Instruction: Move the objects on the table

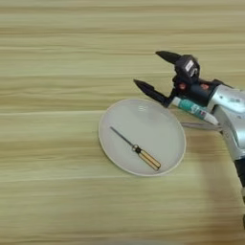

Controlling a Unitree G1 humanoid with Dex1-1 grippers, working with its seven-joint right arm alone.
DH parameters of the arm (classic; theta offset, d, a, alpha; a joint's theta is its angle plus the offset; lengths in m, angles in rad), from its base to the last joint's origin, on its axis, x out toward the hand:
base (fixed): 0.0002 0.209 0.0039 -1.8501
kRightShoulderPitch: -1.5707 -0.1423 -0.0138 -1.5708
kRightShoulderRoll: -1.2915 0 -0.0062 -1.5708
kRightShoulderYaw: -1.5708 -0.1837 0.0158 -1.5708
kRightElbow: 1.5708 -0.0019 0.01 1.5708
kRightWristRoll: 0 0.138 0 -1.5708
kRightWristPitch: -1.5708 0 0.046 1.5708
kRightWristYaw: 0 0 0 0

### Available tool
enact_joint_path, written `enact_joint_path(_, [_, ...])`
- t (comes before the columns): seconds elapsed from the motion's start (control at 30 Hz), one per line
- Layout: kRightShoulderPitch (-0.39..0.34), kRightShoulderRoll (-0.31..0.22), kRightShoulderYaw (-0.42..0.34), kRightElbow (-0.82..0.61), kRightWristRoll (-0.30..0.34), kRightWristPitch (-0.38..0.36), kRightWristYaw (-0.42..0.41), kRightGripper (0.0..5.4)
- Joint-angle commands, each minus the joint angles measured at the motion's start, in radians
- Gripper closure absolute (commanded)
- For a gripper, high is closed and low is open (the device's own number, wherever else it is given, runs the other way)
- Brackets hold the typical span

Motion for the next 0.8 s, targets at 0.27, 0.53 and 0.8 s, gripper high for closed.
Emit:
enact_joint_path(0.27, [-0.077, -0.144, -0.107, 0.130, 0.109, -0.131, 0.140, 0.04])
enact_joint_path(0.53, [-0.088, -0.236, -0.112, 0.248, 0.118, -0.080, 0.250, 0.04])
enact_joint_path(0.8, [-0.121, -0.293, -0.099, 0.376, 0.053, -0.069, 0.253, 0.04])
